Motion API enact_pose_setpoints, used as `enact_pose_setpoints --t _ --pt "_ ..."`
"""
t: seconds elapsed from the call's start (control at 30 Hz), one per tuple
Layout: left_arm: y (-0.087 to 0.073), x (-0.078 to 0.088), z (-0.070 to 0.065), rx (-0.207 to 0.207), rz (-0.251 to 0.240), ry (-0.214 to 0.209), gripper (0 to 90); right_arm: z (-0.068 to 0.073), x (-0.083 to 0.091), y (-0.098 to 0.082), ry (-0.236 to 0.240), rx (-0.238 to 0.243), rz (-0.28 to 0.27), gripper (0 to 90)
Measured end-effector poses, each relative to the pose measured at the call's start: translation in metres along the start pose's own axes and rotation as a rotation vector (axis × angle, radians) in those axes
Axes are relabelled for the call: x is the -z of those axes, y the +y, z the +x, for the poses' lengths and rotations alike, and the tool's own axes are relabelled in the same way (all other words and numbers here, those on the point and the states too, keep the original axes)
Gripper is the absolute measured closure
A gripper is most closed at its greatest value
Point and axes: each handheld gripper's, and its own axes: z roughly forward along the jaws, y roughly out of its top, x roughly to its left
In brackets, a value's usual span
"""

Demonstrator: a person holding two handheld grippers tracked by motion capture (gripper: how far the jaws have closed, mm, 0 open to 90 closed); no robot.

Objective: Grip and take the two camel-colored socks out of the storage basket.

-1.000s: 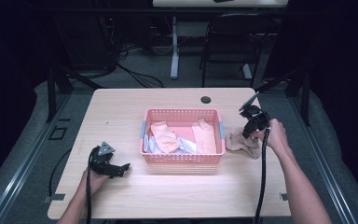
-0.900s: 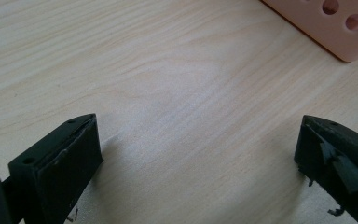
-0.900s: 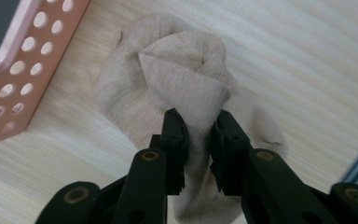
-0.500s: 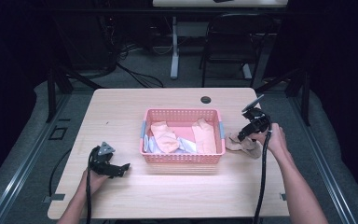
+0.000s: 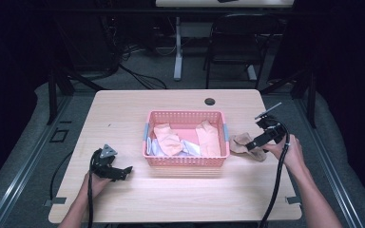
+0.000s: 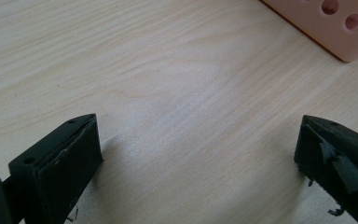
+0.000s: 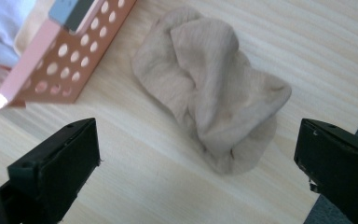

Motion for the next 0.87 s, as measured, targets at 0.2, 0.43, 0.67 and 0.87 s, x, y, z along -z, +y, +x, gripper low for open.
enact_pose_setpoints --t 0.2,0.43,0.67,0.87 --pt "0.0 0.0 0.0 0.003 -0.001 0.0 0.3 0.013 0.001 -0.027 -0.029 0.037 -0.022 0.0" --pt "0.0 0.0 0.0 0.002 0.003 -0.003 0.3 0.025 -0.009 -0.059 -0.032 0.046 -0.003 0.0" --pt "0.0 0.0 0.0 -0.002 0.003 -0.009 0.3 0.031 -0.023 -0.082 -0.032 0.065 0.041 0.0" --pt "0.001 0.0 0.0 -0.008 0.006 -0.018 0.2 0.037 -0.032 -0.083 -0.061 0.099 0.084 0.0"
